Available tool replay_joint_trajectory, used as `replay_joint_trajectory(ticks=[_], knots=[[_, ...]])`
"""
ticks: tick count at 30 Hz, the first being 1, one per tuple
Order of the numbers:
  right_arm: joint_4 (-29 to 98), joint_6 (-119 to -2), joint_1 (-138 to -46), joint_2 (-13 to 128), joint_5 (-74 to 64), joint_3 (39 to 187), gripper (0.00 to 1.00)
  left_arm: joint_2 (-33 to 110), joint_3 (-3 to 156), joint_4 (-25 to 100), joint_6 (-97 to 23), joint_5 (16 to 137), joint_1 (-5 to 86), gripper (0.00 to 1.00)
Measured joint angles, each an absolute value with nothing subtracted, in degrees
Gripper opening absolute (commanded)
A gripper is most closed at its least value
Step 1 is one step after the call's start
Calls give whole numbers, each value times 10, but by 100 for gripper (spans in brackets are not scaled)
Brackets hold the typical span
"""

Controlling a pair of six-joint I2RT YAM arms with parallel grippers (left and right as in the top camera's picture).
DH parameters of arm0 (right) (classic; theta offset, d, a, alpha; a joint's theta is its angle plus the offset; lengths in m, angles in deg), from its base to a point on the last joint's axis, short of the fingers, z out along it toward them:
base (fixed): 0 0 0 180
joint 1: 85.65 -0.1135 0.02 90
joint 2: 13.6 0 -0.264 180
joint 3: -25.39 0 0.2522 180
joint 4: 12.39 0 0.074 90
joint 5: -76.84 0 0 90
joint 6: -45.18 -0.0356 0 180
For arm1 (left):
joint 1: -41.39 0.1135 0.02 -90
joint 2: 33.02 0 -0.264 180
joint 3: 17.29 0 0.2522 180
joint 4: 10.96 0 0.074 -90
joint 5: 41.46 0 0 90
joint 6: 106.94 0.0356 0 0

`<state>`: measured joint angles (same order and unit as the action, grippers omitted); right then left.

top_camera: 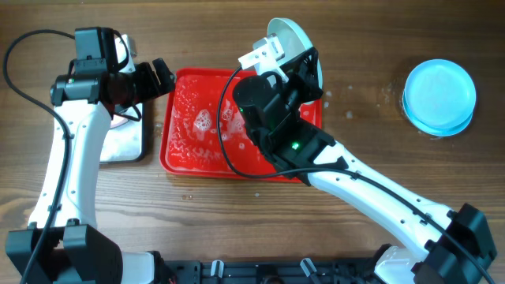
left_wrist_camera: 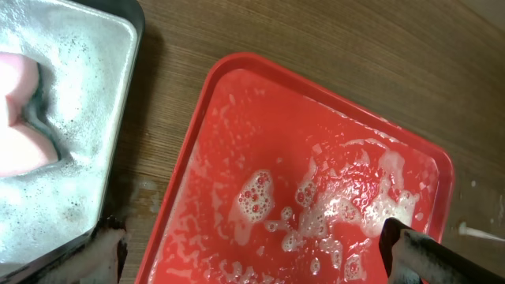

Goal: Clean dirty plates on tray and stack at the side
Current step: 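Carry the plate right and stack it on the plate pile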

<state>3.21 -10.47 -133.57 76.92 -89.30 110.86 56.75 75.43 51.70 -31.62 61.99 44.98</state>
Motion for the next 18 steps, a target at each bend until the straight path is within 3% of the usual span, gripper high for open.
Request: replay_joint_trajectory(ticks=[18], knots=[[118, -212, -1340, 765, -806, 1106, 4, 568, 754, 517, -316, 620, 450, 100]])
